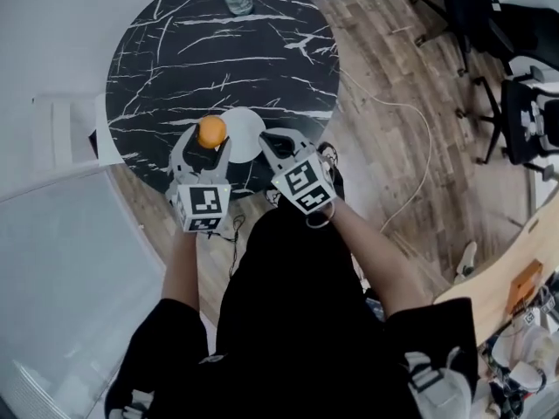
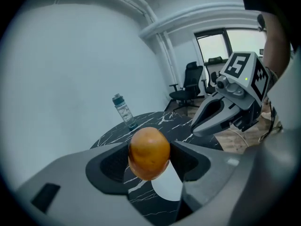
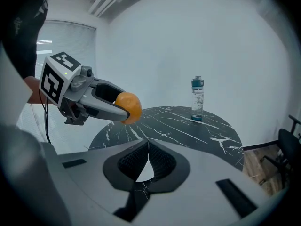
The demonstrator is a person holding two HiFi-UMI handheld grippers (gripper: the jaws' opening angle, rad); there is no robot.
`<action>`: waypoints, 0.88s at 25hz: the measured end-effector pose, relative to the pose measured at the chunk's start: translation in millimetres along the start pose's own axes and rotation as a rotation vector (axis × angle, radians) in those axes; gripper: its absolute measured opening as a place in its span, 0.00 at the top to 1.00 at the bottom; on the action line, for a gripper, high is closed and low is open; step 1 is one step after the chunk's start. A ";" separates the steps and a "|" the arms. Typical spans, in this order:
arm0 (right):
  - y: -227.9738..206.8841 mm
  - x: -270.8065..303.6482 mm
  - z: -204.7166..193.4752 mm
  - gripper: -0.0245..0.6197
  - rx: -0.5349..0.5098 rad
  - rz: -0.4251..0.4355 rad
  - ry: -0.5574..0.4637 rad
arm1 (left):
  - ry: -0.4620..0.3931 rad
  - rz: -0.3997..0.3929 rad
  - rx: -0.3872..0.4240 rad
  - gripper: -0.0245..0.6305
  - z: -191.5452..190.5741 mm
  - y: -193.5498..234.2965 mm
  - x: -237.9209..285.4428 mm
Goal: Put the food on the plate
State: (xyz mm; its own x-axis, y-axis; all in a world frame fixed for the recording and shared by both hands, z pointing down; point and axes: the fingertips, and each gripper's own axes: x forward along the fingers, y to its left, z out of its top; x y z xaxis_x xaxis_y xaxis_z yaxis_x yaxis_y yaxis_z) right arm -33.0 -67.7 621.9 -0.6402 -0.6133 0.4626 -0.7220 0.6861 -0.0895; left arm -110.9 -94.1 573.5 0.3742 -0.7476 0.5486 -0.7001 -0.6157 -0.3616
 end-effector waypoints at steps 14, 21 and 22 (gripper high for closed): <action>-16.3 10.1 -60.7 0.96 0.019 -0.069 -0.006 | 0.142 -0.048 0.284 0.55 -45.9 -36.9 67.7; -3.0 7.8 -80.9 0.96 0.055 -0.032 0.014 | 0.181 -0.102 0.344 0.55 -59.2 -55.9 82.8; -2.7 6.8 -82.4 0.96 0.064 -0.030 0.017 | 0.186 -0.108 0.351 0.55 -61.1 -58.4 84.2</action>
State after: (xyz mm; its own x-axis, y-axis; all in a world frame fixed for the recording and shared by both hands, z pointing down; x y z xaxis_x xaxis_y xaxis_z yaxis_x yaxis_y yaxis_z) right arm -13.7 -41.5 698.0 -0.6136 -0.6262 0.4810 -0.7566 0.6406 -0.1311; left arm -75.7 -105.9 686.9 0.2958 -0.6362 0.7126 -0.4010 -0.7598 -0.5118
